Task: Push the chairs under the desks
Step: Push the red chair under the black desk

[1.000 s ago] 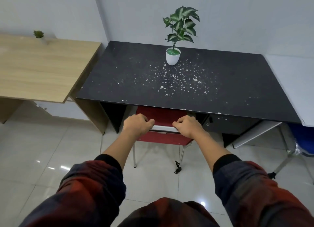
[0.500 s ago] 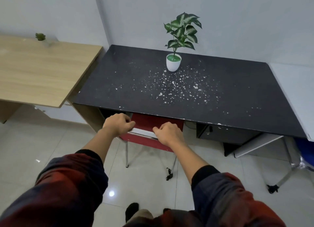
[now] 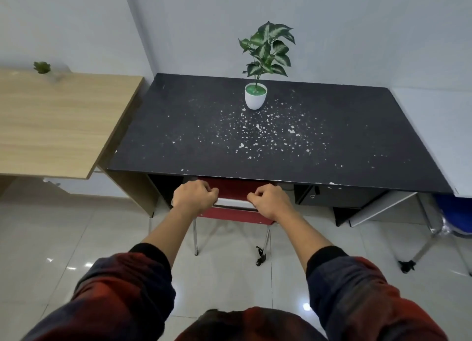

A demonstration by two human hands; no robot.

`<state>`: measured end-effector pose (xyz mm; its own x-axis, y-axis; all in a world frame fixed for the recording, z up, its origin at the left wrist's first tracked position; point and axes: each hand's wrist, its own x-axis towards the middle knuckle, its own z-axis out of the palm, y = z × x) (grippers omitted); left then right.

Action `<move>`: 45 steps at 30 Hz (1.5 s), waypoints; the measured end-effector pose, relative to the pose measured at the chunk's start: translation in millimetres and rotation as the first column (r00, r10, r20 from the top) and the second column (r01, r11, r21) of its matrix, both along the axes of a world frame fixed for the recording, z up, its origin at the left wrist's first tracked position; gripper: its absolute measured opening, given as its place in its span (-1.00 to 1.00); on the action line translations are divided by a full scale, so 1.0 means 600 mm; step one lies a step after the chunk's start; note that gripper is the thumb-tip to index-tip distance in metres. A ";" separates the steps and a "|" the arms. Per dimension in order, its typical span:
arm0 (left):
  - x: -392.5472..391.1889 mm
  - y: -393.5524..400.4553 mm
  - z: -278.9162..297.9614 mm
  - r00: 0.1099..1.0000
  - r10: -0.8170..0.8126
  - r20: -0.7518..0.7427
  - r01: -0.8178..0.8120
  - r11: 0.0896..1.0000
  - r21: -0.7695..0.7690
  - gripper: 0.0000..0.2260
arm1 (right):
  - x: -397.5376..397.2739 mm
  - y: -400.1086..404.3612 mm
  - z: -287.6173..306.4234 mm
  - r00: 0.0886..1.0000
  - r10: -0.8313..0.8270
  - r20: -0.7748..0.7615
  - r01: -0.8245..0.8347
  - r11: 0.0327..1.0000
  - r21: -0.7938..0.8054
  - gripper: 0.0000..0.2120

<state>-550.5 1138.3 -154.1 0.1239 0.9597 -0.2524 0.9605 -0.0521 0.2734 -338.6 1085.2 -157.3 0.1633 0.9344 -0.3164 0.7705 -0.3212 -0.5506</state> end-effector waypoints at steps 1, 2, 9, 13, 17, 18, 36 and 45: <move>-0.002 0.003 0.002 1.000 -0.001 0.013 0.001 1.000 0.007 -0.75 | -0.001 0.001 0.003 1.000 -0.014 0.010 0.014 1.000 0.000 -0.64; -0.004 0.007 0.003 1.000 -0.007 0.020 0.007 1.000 0.007 -0.74 | -0.003 0.002 0.006 1.000 -0.025 0.019 0.025 1.000 0.000 -0.64; -0.015 0.024 -0.004 0.997 -0.071 0.002 0.071 0.997 0.008 -0.71 | -0.016 0.014 0.001 0.996 -0.055 0.073 0.056 0.998 -0.017 -0.65; -0.027 0.040 -0.005 0.998 -0.066 0.011 0.065 0.998 0.005 -0.70 | -0.025 0.026 -0.007 0.999 -0.012 0.047 0.013 1.000 -0.014 -0.64; -0.005 0.035 -0.007 0.999 -0.037 -0.007 0.037 0.999 0.012 -0.67 | -0.002 0.039 -0.001 1.000 0.026 0.015 -0.025 0.999 -0.046 -0.66; 0.007 0.034 -0.006 0.999 -0.038 -0.006 0.038 0.999 0.018 -0.67 | 0.009 0.041 0.003 1.000 0.020 0.014 -0.019 0.999 -0.051 -0.67; 0.015 0.048 -0.006 0.998 -0.063 0.004 0.063 0.998 0.008 -0.68 | 0.018 0.048 0.005 0.998 -0.031 0.054 0.033 0.999 -0.033 -0.66; 0.027 0.066 -0.003 0.999 -0.039 -0.015 0.039 0.999 -0.006 -0.65 | 0.028 0.065 0.007 1.000 -0.003 0.011 0.003 1.000 -0.019 -0.64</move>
<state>-534.3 1178.1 -155.7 0.1569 0.9527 -0.2602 0.9618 -0.0876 0.2593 -321.6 1124.3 -153.2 0.1694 0.9279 -0.3321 0.7753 -0.3334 -0.5363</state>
